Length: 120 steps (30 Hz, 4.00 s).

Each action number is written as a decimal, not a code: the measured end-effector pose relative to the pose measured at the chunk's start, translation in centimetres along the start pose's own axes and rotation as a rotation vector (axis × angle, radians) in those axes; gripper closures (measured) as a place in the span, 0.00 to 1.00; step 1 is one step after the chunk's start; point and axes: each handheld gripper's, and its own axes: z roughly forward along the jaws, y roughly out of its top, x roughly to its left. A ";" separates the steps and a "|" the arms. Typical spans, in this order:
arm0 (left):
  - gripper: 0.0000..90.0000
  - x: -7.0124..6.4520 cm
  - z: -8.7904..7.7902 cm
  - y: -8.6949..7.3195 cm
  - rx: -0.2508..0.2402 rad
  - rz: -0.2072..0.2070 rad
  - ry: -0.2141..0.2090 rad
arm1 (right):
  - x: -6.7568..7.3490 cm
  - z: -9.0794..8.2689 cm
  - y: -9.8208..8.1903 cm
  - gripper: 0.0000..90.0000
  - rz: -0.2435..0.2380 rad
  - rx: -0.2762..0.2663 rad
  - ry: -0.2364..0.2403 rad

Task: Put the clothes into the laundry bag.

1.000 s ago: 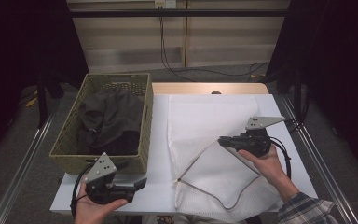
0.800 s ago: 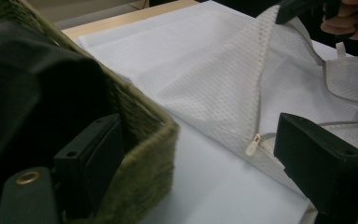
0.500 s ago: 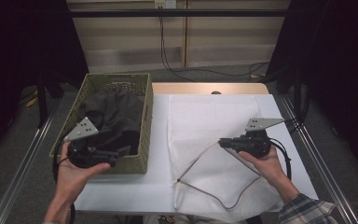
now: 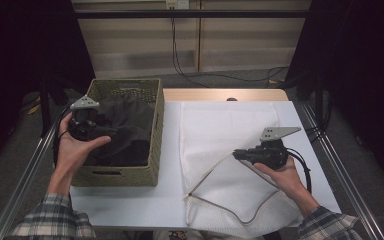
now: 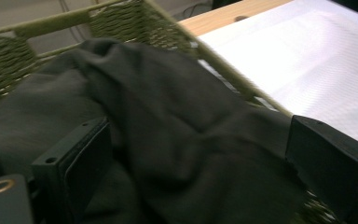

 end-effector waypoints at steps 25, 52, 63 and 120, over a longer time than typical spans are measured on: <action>0.00 3.4 8.0 -2.9 0.378 0.050 0.112 | -0.3 0.2 -0.1 1.00 -0.003 0.007 0.008; 0.00 4.2 10.0 -4.0 0.440 -0.057 -0.062 | -0.6 0.6 -0.2 1.00 -0.006 0.024 -0.002; 0.03 2.8 11.5 -3.8 0.552 0.017 0.081 | -0.4 0.7 0.0 1.00 -0.016 0.020 0.006; 0.72 2.1 -1.7 -2.6 -0.155 -0.208 0.081 | -0.5 -0.2 0.1 1.00 0.026 -0.037 -0.011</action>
